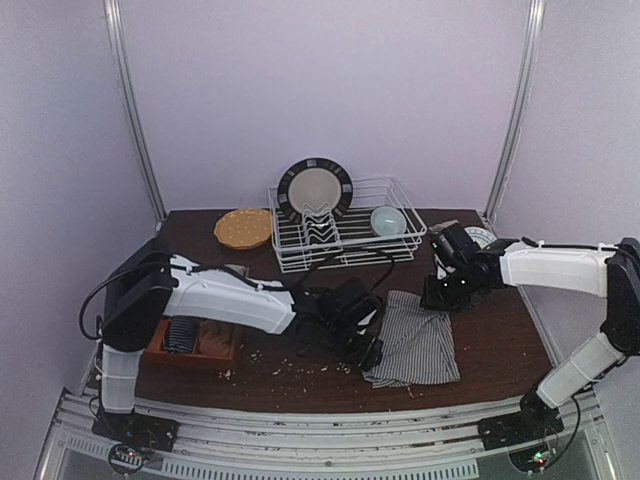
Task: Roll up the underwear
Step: Adjust the underwear at the center of the board.
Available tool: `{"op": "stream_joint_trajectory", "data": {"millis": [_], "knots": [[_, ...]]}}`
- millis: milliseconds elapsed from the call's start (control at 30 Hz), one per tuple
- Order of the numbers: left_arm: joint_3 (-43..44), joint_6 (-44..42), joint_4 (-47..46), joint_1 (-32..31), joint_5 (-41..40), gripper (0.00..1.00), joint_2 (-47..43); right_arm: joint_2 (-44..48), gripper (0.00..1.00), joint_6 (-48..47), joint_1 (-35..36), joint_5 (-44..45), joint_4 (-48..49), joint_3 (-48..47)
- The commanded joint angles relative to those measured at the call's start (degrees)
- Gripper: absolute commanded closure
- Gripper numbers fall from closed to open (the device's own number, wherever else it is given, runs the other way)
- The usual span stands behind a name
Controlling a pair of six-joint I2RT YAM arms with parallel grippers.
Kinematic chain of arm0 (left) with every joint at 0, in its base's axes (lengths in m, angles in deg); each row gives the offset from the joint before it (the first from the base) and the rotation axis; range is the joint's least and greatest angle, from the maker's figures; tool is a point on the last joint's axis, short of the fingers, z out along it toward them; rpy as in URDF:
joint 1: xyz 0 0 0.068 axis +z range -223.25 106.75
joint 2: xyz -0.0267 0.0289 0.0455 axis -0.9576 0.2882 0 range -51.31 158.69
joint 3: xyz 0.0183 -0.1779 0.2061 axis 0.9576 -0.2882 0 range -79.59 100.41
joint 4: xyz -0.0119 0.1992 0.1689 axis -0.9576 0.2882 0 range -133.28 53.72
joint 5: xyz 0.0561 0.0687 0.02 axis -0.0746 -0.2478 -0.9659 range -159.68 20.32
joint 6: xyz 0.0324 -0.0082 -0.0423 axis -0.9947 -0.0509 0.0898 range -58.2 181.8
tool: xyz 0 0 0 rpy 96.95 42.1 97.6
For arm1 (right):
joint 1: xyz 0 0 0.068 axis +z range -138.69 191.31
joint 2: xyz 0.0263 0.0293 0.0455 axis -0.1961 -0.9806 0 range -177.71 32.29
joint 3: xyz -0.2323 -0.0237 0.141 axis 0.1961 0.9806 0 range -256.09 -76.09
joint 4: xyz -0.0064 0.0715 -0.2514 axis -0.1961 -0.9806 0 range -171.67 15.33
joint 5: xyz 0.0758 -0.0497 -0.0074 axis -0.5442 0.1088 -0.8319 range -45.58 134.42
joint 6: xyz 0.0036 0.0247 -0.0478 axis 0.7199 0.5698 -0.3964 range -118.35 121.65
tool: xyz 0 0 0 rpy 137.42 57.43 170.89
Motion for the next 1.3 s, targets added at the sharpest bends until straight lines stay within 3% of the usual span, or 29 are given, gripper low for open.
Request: {"op": "stream_joint_trajectory", "data": {"millis": [0,367,567,700,967,1133,1267], "knots": [[-1.1,0.8,-2.1,0.7,3.2,0.37,-1.0,3.8,0.59,1.8,5.2,1.7,-2.7,3.0],[-1.1,0.0,-7.1,0.3,12.0,0.70,2.2,1.2,0.62,3.9,4.4,5.7,-0.7,8.6],[1.2,-1.1,-5.2,-1.3,12.0,0.93,4.2,0.0,0.61,2.1,3.8,4.2,-0.4,8.4],[-0.9,-1.4,-4.9,-2.3,8.9,1.00,2.3,-3.1,0.61,0.4,4.2,2.2,-1.1,5.7],[-8.9,0.1,-4.8,-4.5,4.7,0.98,-2.8,-7.9,0.61,-0.4,8.7,1.1,-3.7,-1.5],[-13.0,2.1,-3.1,-6.0,-0.1,0.53,-7.7,-4.9,0.59,-0.2,9.5,1.0,-4.9,-3.1],[-16.8,3.3,-2.8,-6.0,-2.6,0.41,-13.8,0.9,0.51,-0.2,9.5,2.1,-6.2,-1.3]]}}
